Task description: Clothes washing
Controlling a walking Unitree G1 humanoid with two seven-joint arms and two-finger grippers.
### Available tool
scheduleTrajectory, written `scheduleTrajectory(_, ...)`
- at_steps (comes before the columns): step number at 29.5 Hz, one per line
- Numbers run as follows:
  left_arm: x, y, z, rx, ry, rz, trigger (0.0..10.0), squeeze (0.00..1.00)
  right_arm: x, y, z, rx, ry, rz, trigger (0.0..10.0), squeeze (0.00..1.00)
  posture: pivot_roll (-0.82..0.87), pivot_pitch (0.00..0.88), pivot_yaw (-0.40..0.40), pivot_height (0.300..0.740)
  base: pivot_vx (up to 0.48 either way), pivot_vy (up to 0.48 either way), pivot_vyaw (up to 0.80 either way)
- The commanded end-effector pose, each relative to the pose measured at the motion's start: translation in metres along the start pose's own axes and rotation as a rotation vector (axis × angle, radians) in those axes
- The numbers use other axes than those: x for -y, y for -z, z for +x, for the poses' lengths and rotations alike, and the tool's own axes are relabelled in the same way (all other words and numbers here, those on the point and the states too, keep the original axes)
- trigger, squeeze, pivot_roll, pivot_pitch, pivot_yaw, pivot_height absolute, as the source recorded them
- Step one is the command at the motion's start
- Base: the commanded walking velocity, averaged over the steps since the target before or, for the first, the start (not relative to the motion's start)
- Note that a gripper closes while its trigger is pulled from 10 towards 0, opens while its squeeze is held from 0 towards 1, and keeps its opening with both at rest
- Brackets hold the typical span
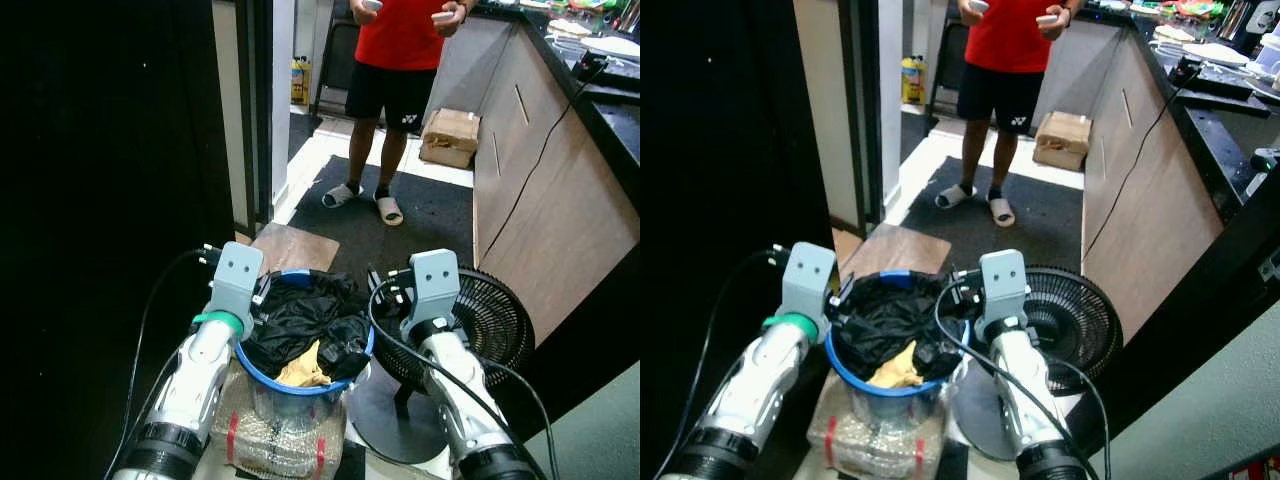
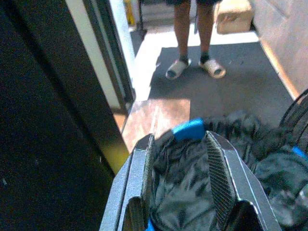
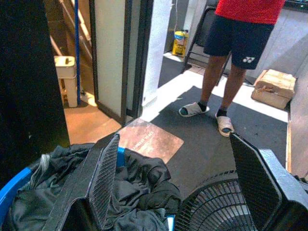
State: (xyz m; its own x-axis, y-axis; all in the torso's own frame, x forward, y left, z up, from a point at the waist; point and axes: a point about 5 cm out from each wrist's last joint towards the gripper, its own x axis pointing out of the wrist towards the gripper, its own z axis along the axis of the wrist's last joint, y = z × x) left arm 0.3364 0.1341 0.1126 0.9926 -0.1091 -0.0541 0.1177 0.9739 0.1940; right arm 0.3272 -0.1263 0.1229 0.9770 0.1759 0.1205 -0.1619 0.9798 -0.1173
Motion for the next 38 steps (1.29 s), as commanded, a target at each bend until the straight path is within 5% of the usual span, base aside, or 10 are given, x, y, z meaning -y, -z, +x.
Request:
scheduleTrajectory(1, 0.003, 0.007, -0.002, -0.016, -0.002, 0.002, 10.0, 0.0, -0.002, 0.007, -0.004, -0.019, -0.005, -0.007, 10.0, 0.0, 0.07, 0.036, -0.016, 0.74, 0.0, 0.0, 0.0)
scheduleTrajectory(8, -0.003, 0.018, 0.002, -0.043, -0.071, -0.002, 10.0, 0.0, -0.008, 0.009, -0.006, -0.016, -0.038, -0.013, 10.0, 0.0, 0.06, 0.089, -0.008, 0.74, 0.0, 0.0, 0.0)
scheduleTrajectory(18, -0.01, 0.008, 0.005, -0.011, -0.086, -0.076, 10.0, 0.0, -0.005, 0.008, -0.005, -0.009, -0.016, 0.002, 10.0, 0.0, 0.06, 0.088, -0.004, 0.74, 0.0, 0.0, 0.0)
scheduleTrajectory(38, -0.011, -0.002, 0.012, 0.032, -0.098, -0.076, 10.0, 0.0, -0.004, 0.006, -0.002, 0.002, -0.016, -0.008, 10.0, 0.0, 0.06, 0.078, -0.005, 0.74, 0.0, 0.0, 0.0)
